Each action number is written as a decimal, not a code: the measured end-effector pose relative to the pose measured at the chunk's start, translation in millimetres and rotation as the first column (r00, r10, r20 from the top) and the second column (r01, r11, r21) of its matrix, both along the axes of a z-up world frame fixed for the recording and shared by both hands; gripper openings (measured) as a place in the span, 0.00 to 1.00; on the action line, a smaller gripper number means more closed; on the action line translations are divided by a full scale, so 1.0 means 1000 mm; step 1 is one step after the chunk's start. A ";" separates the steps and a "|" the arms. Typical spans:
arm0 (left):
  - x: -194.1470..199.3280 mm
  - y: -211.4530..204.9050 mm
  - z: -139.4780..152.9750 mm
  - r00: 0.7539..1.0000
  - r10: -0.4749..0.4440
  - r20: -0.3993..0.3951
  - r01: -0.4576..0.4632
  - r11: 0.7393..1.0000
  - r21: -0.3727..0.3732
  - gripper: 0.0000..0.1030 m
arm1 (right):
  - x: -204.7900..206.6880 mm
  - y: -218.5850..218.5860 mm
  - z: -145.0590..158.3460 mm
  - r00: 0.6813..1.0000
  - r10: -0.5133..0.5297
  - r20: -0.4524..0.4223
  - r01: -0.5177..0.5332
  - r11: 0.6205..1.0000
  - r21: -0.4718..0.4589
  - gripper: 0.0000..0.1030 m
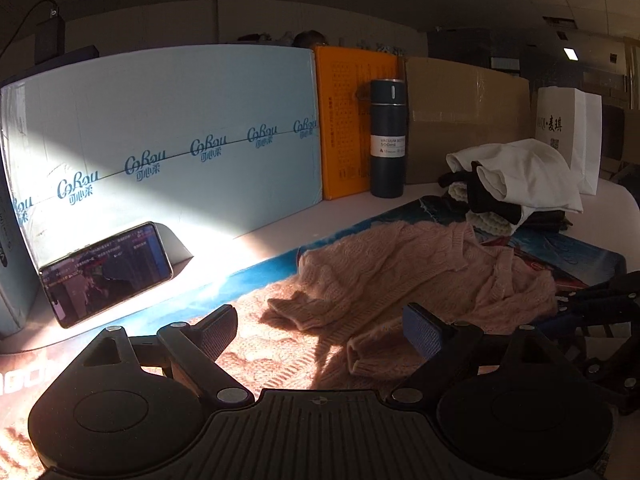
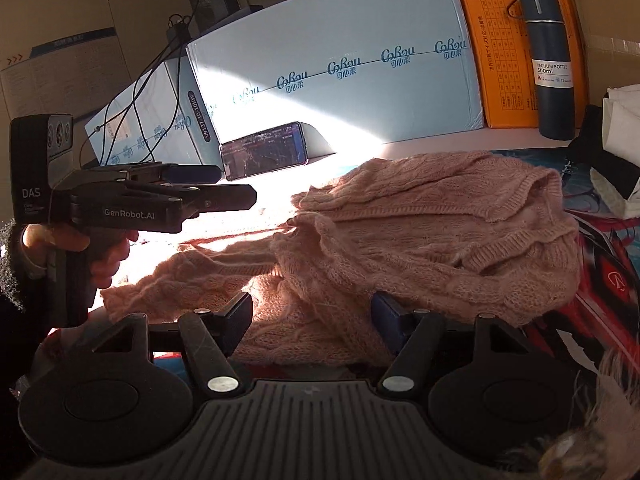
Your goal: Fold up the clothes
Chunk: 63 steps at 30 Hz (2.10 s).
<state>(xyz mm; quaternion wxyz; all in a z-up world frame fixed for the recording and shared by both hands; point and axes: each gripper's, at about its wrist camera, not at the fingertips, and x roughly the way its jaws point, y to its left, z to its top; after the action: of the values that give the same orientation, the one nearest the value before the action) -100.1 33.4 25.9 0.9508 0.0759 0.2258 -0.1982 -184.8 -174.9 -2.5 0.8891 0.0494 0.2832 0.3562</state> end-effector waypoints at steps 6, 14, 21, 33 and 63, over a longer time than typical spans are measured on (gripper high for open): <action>0.030 -0.032 -0.026 0.997 0.014 -0.075 -0.005 0.993 0.117 0.89 | -0.010 -0.014 0.011 0.998 0.013 0.064 -0.017 0.998 0.060 0.65; 0.048 -0.024 -0.038 0.987 0.090 -0.135 -0.072 0.989 0.130 0.89 | 0.002 -0.007 0.016 0.996 0.052 0.075 -0.058 0.995 0.087 0.65; 0.051 -0.011 -0.032 0.989 0.095 -0.112 -0.086 0.993 0.080 0.89 | 0.027 0.011 0.018 0.994 0.102 0.029 -0.105 0.988 0.116 0.65; 0.072 -0.002 -0.044 0.978 0.100 -0.183 -0.094 0.995 0.039 0.93 | 0.065 0.015 -0.007 0.991 0.025 -0.129 -0.009 0.992 0.126 0.67; -0.112 0.046 -0.028 0.978 -0.176 0.111 0.142 0.954 0.264 0.98 | -0.011 0.011 -0.007 0.947 0.041 0.320 0.154 0.814 -0.560 0.89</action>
<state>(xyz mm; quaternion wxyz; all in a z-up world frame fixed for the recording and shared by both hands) -212.3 79.7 -2.0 0.9271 0.2281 0.1784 -0.2380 -195.4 -164.1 -9.2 0.9059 -0.2720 0.2295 0.2295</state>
